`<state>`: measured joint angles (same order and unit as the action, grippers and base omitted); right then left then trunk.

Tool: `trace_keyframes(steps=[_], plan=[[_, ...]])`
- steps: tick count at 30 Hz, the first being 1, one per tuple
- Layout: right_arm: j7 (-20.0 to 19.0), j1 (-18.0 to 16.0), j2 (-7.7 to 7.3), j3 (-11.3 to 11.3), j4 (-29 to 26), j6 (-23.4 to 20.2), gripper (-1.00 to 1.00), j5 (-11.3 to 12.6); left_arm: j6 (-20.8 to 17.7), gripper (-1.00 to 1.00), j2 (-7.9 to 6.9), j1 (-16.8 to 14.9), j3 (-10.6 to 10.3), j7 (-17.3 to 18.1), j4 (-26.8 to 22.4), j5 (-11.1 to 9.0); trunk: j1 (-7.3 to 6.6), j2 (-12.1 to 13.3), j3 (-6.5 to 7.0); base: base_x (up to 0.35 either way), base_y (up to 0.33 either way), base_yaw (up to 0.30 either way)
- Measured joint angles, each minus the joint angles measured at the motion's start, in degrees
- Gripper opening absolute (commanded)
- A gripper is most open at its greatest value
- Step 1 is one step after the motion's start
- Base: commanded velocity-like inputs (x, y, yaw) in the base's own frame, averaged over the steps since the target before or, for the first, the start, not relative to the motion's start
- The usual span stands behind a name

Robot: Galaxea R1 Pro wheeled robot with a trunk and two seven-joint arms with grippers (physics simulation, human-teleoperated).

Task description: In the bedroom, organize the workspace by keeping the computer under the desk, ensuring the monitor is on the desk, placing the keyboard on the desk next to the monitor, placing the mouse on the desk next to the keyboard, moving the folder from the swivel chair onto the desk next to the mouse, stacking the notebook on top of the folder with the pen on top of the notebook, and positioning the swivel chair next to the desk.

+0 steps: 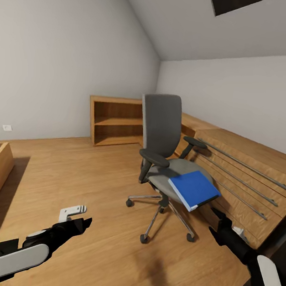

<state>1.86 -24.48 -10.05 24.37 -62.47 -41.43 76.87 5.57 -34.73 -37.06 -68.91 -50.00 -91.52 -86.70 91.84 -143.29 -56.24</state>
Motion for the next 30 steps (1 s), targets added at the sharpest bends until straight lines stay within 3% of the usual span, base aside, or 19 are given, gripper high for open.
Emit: trace_keyframes(steps=[4,6,30], plan=[[-0.3,0.0,-0.18,-0.1,0.0,0.0,1.0,3.7,0.1,1.0,-0.01,0.0,0.0,0.0,0.0,0.0,0.1,-0.1,-0.89,0.0,0.0,0.0],[-0.4,0.0,-0.21,0.0,0.0,0.1,1.0,4.5,0.1,1.0,0.01,0.0,0.0,0.0,0.0,0.0,0.16,-0.1,-1.33,0.0,0.0,0.0],[-0.7,0.0,-0.6,-0.1,-0.1,-0.3,1.0,4.6,0.1,1.0,0.57,0.0,0.0,0.0,0.0,0.0,0.77,-0.4,-6.65,0.0,0.0,0.0]])
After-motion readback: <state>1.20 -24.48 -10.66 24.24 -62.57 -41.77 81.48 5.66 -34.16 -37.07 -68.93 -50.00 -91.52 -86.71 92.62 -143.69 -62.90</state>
